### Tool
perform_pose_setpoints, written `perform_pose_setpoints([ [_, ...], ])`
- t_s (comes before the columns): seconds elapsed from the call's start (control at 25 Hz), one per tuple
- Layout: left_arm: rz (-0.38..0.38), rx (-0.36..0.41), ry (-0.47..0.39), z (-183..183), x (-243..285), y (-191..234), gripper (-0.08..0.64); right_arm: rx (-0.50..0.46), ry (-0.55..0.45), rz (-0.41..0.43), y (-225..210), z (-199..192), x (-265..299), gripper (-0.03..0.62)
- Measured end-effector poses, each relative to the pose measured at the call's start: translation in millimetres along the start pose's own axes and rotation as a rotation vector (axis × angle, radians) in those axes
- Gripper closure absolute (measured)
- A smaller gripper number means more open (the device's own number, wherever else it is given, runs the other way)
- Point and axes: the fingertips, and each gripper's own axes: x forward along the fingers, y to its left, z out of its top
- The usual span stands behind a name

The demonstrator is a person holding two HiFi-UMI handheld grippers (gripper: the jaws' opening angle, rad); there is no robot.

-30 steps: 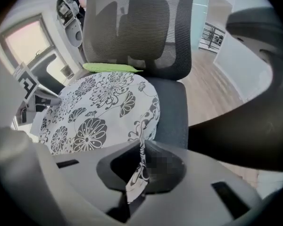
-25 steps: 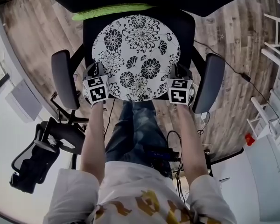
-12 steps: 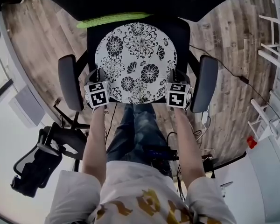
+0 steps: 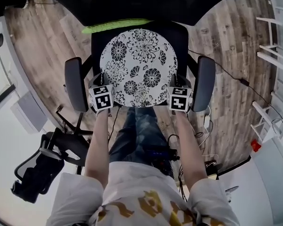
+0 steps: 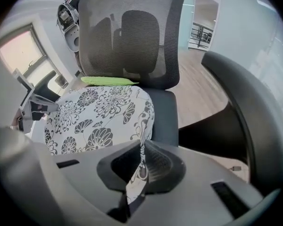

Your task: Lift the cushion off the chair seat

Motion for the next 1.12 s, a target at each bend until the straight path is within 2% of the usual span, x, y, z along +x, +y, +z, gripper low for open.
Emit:
perform_pose_setpoints([
  [0.44, -0.032, 0.073, -0.025, 19.3, -30.2, -12.7, 0.545, 0.041, -0.024, 0.02, 6.4, 7.6, -29.9, 0.572],
  [0.72, -0.044, 0.114, -0.054, 26.9, -56.2, -11.2, 0.545, 0.029, -0.047, 0.025, 9.2, 9.0, -58.8, 0.574],
  [1.12, -0.051, 0.11, -0.115, 44.6, -94.2, -10.5, 0.545, 0.034, -0.113, 0.009, 5.8, 25.7, -97.1, 0.572],
])
